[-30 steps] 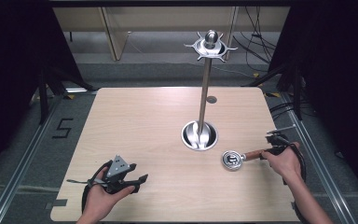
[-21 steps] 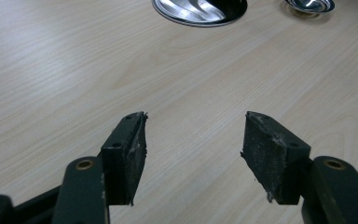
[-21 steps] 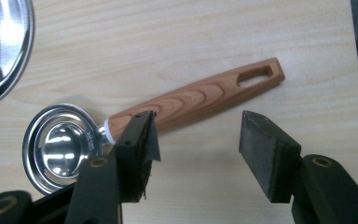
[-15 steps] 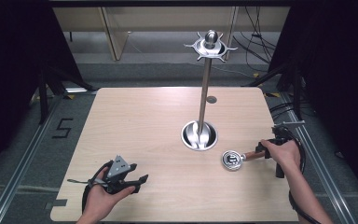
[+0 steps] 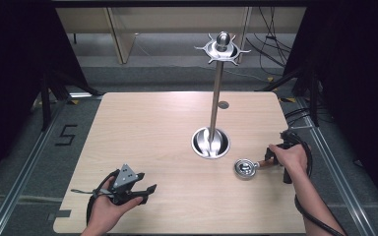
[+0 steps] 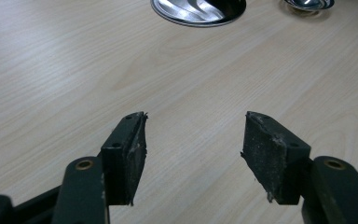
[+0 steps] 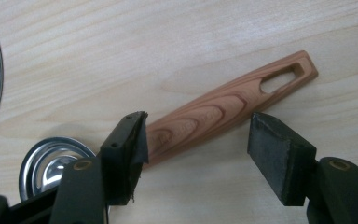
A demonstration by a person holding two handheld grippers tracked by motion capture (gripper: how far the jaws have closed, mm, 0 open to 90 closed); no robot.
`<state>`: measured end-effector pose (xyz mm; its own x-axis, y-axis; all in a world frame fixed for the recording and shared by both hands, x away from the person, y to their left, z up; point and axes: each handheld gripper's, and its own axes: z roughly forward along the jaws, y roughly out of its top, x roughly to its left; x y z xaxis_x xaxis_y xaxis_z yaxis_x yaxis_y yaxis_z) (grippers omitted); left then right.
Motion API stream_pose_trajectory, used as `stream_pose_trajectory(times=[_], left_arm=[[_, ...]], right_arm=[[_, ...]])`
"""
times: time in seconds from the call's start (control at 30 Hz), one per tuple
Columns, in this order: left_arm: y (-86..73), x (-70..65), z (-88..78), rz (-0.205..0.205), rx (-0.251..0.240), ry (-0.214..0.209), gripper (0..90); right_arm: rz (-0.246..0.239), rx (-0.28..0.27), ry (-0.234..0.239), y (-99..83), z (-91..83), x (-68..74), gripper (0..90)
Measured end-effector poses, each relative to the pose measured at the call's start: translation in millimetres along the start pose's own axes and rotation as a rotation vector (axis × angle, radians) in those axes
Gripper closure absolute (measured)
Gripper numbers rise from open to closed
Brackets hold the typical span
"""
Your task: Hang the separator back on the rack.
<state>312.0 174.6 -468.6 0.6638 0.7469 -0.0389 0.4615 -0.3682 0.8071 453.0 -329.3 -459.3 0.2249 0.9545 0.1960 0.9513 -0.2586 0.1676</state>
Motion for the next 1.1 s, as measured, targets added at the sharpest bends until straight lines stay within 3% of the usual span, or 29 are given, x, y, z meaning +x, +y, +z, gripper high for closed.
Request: stream_pose_trajectory(times=[0.03, 0.07, 0.1, 0.13, 0.2, 0.23, 0.33, 0.43, 0.47, 0.57, 0.6, 0.63, 0.67, 0.77, 0.8, 0.83, 0.87, 0.9, 0.93, 0.97, 1.0, 1.1], left_arm=[[0.9, 2.5, -0.9, 0.038, 0.003, -0.003, 38.8], [0.8, 3.0, -0.7, 0.042, 0.005, -0.001, 38.8], [0.9, 3.1, -0.3, 0.04, 0.004, -0.001, 38.8], [0.9, 2.9, -0.3, 0.041, 0.004, -0.001, 38.8], [1.0, 2.9, -0.5, 0.041, 0.005, -0.002, 38.8], [1.0, 2.9, -0.7, 0.043, 0.005, -0.001, 38.8], [0.7, 2.7, -0.4, 0.034, 0.004, 0.0, 38.8], [0.8, 3.1, -0.5, 0.039, 0.007, -0.002, 38.8], [0.8, 2.9, -0.4, 0.036, 0.006, -0.001, 38.8], [1.0, 3.5, -0.7, 0.044, 0.004, 0.001, 38.8], [0.8, 3.0, -0.5, 0.037, 0.006, -0.001, 38.8], [0.8, 2.9, -0.4, 0.035, 0.005, -0.001, 38.8], [0.9, 3.0, -0.6, 0.037, 0.006, -0.003, 38.8], [1.0, 3.3, -0.8, 0.043, 0.004, 0.0, 38.8], [0.9, 3.0, -1.0, 0.038, 0.005, 0.0, 38.8], [0.8, 3.1, -1.0, 0.037, 0.005, 0.0, 38.8], [0.8, 3.1, -1.0, 0.036, 0.005, 0.0, 38.8], [0.6, 3.1, -0.7, 0.034, 0.002, 0.001, 38.9], [0.7, 3.1, -0.7, 0.034, 0.003, 0.0, 38.8], [0.7, 3.1, -0.7, 0.034, 0.003, 0.0, 38.8], [1.1, 4.4, -0.5, 0.051, 0.004, 0.005, 38.8], [0.7, 3.1, -0.7, 0.034, 0.008, -0.003, 38.8]], right_arm=[[0.0, 0.0, 0.0, 0.0, 0.0, 0.0, 38.1], [0.041, 0.004, 0.008, 0.7, -0.3, 3.4, 37.7], [-0.019, -0.012, -0.01, 1.7, 1.2, 0.3, 37.3], [0.045, 0.01, -0.023, 3.1, 1.4, 7.1, 36.6], [0.028, 0.009, -0.027, 4.1, 1.2, 7.2, 36.6], [0.006, 0.018, -0.053, 5.2, 2.0, 8.2, 36.7], [0.032, 0.026, -0.06, 6.2, 2.5, 12.1, 37.0], [0.025, 0.03, -0.084, 6.7, 3.4, 14.9, 37.2], [-0.011, 0.02, -0.087, 6.4, 4.1, 13.2, 37.2], [0.004, 0.028, -0.099, 6.3, 4.2, 15.2, 38.8], [-0.049, 0.02, -0.113, 7.2, 4.5, 11.7, 39.0], [-0.049, 0.02, -0.113, 7.2, 4.5, 11.7, 39.0], [-0.002, 0.03, -0.114, 6.3, 4.5, 16.1, 39.7], [-0.011, 0.031, -0.116, 7.6, 4.7, 14.8, 39.2], [0.015, 0.04, -0.111, 7.8, 4.9, 15.6, 39.0], [-0.038, 0.031, -0.129, 8.8, 5.6, 11.2, 39.1], [-0.049, 0.032, -0.126, 8.7, 6.1, 10.3, 39.6], [0.021, 0.045, -0.109, 8.3, 6.8, 14.9, 40.6], [-0.018, 0.033, -0.118, 8.1, 8.1, 12.3, 43.5], [-0.018, 0.033, -0.118, 8.1, 8.1, 12.3, 43.5], [0.06, 0.061, -0.114, 8.2, 8.3, 17.2, 44.5], [0.009, 0.074, -0.127, 6.8, 11.7, 15.5, 50.6]])
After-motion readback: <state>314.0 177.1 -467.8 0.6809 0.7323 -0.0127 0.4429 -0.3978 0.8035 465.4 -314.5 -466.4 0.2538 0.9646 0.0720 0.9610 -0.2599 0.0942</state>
